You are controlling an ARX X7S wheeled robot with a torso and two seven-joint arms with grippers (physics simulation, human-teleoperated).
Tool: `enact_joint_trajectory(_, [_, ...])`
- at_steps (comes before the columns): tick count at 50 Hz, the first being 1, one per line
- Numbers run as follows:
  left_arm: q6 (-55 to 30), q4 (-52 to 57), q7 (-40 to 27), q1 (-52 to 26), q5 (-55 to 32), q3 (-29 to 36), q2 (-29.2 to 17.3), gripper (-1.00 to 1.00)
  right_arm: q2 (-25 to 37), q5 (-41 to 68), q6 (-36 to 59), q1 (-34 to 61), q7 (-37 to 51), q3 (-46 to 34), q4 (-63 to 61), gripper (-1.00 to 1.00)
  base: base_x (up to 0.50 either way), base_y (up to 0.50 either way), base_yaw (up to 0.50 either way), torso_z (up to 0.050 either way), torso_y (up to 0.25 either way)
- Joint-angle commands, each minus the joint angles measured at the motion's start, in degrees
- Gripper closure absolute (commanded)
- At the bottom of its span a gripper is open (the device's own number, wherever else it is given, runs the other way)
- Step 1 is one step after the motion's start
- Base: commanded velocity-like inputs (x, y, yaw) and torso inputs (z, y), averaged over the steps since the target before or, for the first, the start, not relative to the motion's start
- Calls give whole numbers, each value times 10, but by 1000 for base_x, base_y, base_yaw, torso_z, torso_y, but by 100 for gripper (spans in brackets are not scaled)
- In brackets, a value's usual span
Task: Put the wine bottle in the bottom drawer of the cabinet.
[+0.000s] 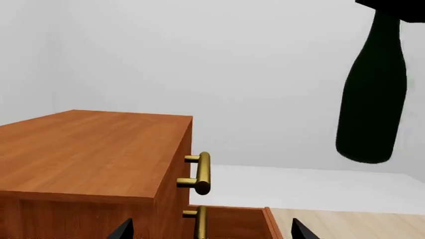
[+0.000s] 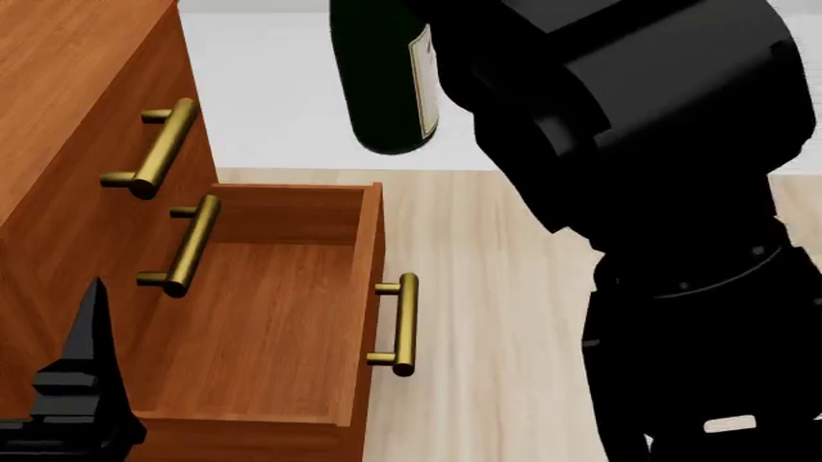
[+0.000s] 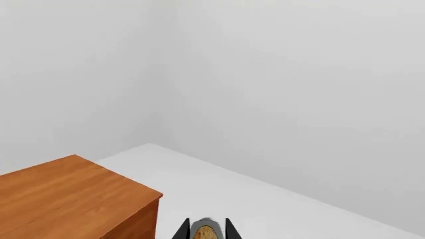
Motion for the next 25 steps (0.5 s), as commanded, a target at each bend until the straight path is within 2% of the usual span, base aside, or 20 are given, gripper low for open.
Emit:
enact_joint_trajectory(1, [4, -3, 1, 4, 1, -1, -1, -100, -26, -2, -12, -3, -8, -6, 12, 100, 0, 0, 0, 0, 0])
enact_joint_trajectory(12, [16, -5, -3, 12, -3, -15, -20, -100, -42, 5, -34, -35, -11, -17, 20, 100, 0, 0, 0, 0, 1])
enact_joint_trajectory(25, [15, -7, -1, 16, 3, -11, -13, -100, -63, 19, -55, -35, -15, -20, 48, 100, 0, 0, 0, 0, 1])
